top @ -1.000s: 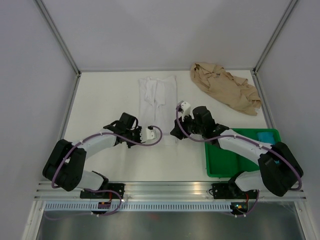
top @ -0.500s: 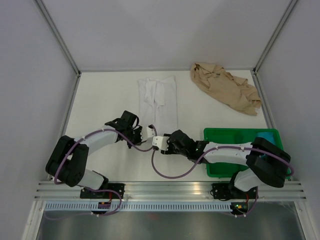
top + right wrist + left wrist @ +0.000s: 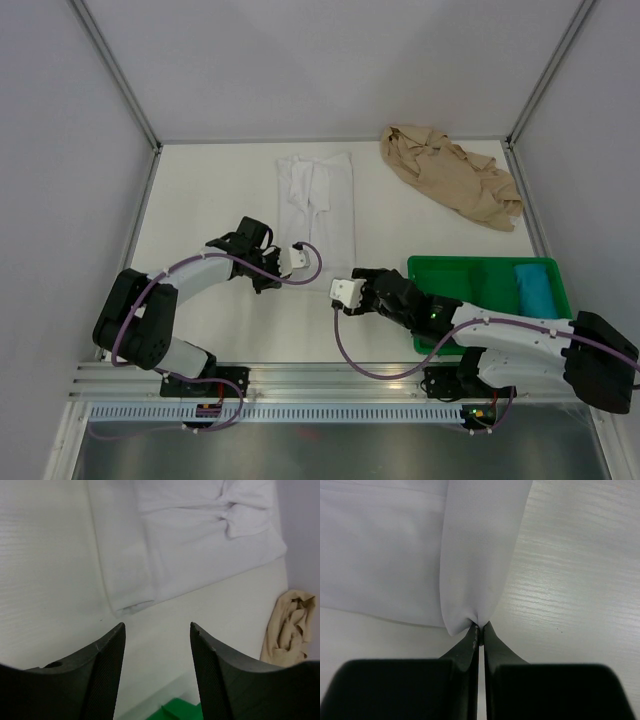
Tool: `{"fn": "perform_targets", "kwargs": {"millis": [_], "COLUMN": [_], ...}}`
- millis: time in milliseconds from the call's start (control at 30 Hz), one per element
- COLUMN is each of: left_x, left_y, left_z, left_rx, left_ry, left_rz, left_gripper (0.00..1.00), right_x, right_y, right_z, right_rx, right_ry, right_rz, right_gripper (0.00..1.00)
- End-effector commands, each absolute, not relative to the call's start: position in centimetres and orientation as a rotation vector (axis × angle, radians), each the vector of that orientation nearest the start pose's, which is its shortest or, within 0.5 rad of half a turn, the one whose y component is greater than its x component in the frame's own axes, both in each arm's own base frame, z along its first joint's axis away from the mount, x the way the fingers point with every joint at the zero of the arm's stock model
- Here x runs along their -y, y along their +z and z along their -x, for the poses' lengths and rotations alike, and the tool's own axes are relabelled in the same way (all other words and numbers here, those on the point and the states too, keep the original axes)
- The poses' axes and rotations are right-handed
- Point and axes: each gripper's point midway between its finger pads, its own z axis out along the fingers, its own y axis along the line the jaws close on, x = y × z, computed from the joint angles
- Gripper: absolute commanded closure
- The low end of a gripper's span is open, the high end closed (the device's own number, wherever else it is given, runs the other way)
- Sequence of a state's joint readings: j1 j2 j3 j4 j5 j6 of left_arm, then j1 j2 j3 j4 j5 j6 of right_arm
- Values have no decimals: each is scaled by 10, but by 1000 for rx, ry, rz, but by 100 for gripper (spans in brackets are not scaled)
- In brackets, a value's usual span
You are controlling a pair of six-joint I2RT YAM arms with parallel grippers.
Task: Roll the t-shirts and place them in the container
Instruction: Roll the tshirt
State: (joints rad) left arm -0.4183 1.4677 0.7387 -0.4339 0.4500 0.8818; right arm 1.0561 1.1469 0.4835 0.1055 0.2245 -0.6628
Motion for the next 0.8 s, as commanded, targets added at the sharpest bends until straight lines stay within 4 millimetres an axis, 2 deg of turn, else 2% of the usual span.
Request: {"fn": "perform_targets", "kwargs": {"millis": [0, 67, 133, 167, 233, 333, 467, 600, 767], "left_x": [175, 175, 175, 175, 174, 173, 173, 174, 176], "left_y": [34, 34, 34, 34, 33, 32, 30, 30, 31], "left_z": [-249, -248, -249, -248, -247, -245, -241, -241, -240], "left_rx": [-1961, -1963, -1962, -1968, -1974, -1979, -1986, -1993, -1998], "left_ry": [-527, -532, -533, -534, -540, -543, -555, -567, -590], "left_rz": [-1655, -1656, -1658, -1656, -1656, -1660, -1666, -1663, -1658], "left_gripper": [98, 98, 98, 98, 98, 98, 98, 98, 98], "right_x": [-252, -252, -253, -258, -256, -262, -269, -265, -275], "right_y": [112, 103, 81, 78, 49, 40, 46, 35, 24], "right_z": [-211, -208, -205, -206, -202, -211, -227, -226, -220], "right_rx": [-1412, -1424, -1447, -1452, -1513, -1514, -1496, -1502, -1506], "right_ry": [14, 22, 13, 20, 3, -39, -100, -125, -61], "right_rz": [1543, 1590, 1683, 1700, 1791, 1778, 1716, 1757, 1811], "right_gripper": [38, 38, 38, 38, 39, 40, 40, 41, 42]}}
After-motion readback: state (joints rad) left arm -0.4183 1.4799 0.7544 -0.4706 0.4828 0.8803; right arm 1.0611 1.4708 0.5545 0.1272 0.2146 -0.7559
